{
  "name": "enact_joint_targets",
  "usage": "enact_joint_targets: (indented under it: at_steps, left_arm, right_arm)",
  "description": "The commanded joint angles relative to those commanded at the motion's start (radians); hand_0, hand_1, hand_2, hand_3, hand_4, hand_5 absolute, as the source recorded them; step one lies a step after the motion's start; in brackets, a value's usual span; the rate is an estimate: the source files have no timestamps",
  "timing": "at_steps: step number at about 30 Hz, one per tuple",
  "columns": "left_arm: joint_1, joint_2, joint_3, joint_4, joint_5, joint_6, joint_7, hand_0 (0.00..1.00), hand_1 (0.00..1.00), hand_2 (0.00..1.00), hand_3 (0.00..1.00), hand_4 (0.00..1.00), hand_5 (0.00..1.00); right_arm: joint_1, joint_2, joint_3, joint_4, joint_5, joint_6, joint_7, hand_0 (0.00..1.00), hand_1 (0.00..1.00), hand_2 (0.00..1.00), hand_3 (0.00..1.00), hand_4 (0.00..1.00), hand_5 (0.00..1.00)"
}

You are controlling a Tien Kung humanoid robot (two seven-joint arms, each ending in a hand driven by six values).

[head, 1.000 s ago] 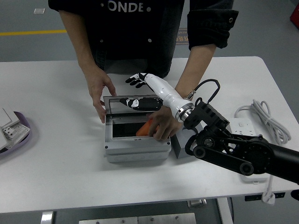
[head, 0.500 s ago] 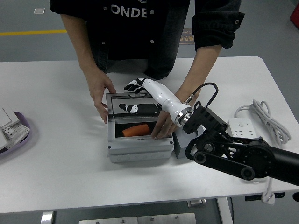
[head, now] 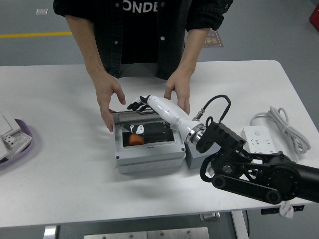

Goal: Pick up the cylinder from the cube,place it in the box,flap close box

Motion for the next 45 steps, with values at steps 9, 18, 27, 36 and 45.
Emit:
enact_joint_targets:
  at_steps: [9, 18, 27, 36, 45]
  left_arm:
    - [0.003, -0.002, 0.006, 0.000, -0.010, 0.003, -0.003, 0.511, 0.549, 0.556, 0.596, 0.713, 0.143]
    - [0.001, -0.003, 0.020, 0.000, -0.027, 0.007, -0.010, 0.511, 0.549, 0.556, 0.596, 0.713, 0.143]
    - [0.005, -0.010, 0.032, -0.001, -0.034, 0.010, -0.016, 0.511, 0.549, 0.556, 0.597, 0.713, 0.142]
    - [0.015, -0.013, 0.035, 0.001, -0.034, 0.013, -0.021, 0.511, 0.549, 0.556, 0.597, 0.714, 0.142]
    - [0.015, -0.014, 0.054, 0.001, -0.059, 0.013, -0.032, 0.511, 0.549, 0.556, 0.597, 0.714, 0.142]
  right_arm:
    - [-0.006, -0.022, -0.010, 0.050, 0.070, 0.019, -0.020, 0.709, 0.654, 0.683, 0.676, 0.793, 0.490]
    - [-0.003, -0.038, -0.001, 0.099, 0.111, 0.009, -0.007, 0.712, 0.663, 0.690, 0.680, 0.779, 0.487]
    - [-0.131, -0.073, 0.164, 0.112, 0.063, -0.059, 0.091, 0.717, 0.665, 0.691, 0.679, 0.769, 0.484]
    - [-0.305, -0.131, 0.372, 0.066, 0.191, -0.126, 0.291, 0.717, 0.658, 0.684, 0.672, 0.758, 0.475]
    - [-0.446, -0.109, 0.458, -0.033, 0.389, -0.162, 0.532, 0.716, 0.655, 0.668, 0.671, 0.740, 0.405]
